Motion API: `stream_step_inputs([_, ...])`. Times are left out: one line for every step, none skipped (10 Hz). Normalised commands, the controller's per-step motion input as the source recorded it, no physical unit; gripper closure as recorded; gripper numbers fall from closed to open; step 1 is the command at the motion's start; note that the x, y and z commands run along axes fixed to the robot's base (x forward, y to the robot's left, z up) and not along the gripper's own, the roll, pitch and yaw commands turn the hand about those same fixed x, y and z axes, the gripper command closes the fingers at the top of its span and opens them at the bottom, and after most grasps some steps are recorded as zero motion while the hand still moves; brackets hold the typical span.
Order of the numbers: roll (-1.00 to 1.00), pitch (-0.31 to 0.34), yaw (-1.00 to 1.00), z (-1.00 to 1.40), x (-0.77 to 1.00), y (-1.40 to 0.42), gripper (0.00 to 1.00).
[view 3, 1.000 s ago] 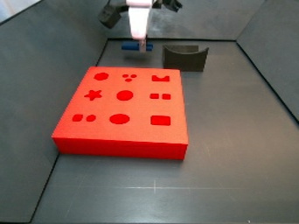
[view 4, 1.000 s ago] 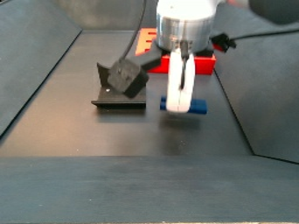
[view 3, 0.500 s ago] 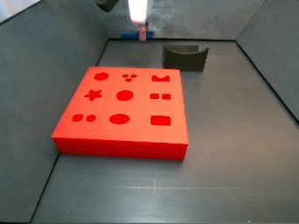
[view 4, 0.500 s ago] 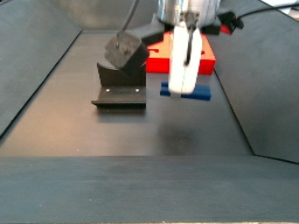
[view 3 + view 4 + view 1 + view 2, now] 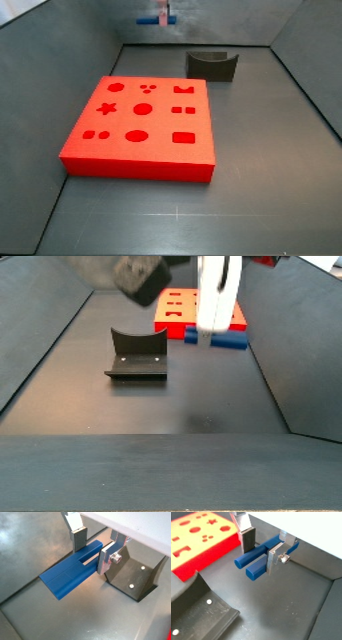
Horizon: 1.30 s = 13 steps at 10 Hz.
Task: Pick up the square-circle object. Move up. Place the square-circle object on the fixture. Regrasp the square-circle object. Move to above the board. Insert the square-circle object.
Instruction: Place the square-circle object on the fixture.
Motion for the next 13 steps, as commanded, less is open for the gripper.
stream_step_inputs([0.10,0.089,0.01,0.91,-0.03,0.00,1.00])
stream_step_inputs([0.10,0.092,0.02,0.71,-0.02,-0.01,1.00])
stream_step_inputs([0.08,0.094,0.01,0.56,-0.01,0.00,1.00])
stream_step_inputs([0.07,0.096,0.01,0.46,-0.01,0.00,1.00])
stream_step_inputs([0.05,0.106,0.01,0.25,0.00,0.00,1.00])
stream_step_inputs([0.05,-0.025,1.00,-0.35,1.00,-0.78,1.00])
stream_step_inputs([0.05,-0.026,1.00,-0.38,1.00,-0.76,1.00])
stream_step_inputs([0.05,-0.027,1.00,-0.36,1.00,-0.71,1.00])
stream_step_inputs([0.05,-0.024,1.00,-0.29,1.00,-0.59,1.00])
stream_step_inputs([0.06,-0.021,1.00,-0.25,1.00,-0.50,1.00])
stream_step_inputs([0.06,-0.018,1.00,-0.23,1.00,-0.44,1.00])
stream_step_inputs([0.06,-0.018,1.00,-0.21,1.00,-0.39,1.00])
stream_step_inputs([0.07,-0.016,1.00,-0.18,1.00,-0.32,1.00])
